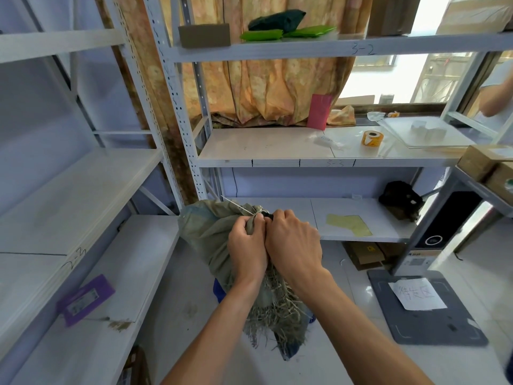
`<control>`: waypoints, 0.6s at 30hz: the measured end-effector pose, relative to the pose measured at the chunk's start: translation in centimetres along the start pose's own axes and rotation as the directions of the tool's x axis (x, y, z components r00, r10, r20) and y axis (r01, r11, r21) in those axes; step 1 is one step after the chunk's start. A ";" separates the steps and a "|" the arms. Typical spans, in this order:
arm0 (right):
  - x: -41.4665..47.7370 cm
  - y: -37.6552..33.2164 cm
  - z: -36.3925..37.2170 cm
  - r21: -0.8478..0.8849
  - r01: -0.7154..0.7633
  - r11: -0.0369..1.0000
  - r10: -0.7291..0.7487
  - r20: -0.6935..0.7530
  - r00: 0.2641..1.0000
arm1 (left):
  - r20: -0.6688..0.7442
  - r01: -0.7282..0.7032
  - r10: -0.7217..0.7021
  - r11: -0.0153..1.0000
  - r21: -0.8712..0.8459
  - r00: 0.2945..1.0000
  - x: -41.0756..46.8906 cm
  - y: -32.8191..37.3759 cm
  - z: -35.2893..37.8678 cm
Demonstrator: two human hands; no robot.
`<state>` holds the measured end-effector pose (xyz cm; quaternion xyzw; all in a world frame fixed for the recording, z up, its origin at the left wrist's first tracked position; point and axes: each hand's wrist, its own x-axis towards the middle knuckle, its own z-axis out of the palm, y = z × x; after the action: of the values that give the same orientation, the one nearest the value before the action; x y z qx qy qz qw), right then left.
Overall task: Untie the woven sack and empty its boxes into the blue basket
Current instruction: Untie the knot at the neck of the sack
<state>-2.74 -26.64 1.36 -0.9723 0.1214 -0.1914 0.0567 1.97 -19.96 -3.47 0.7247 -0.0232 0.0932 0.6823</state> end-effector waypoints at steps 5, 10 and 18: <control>0.8 -0.3 0.5 -0.034 0.015 0.999 -0.013 0.049 0.999 | -0.029 0.025 -0.023 0.998 0.061 0.999 0.9 -0.4 -0.1; 1.8 -0.8 1.4 -0.008 -0.024 1.000 0.025 0.090 0.996 | -0.042 0.064 -0.061 0.995 0.074 0.997 1.8 -1.1 0.0; 2.3 -1.5 2.1 -0.006 -0.054 0.999 0.054 0.083 0.995 | -0.030 0.079 -0.077 0.995 0.053 0.997 2.7 -1.5 -0.2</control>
<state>0.43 -25.64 0.47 -0.9759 0.1454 -0.1488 0.0651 4.80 -19.37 -4.54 0.7418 0.0173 0.0772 0.6660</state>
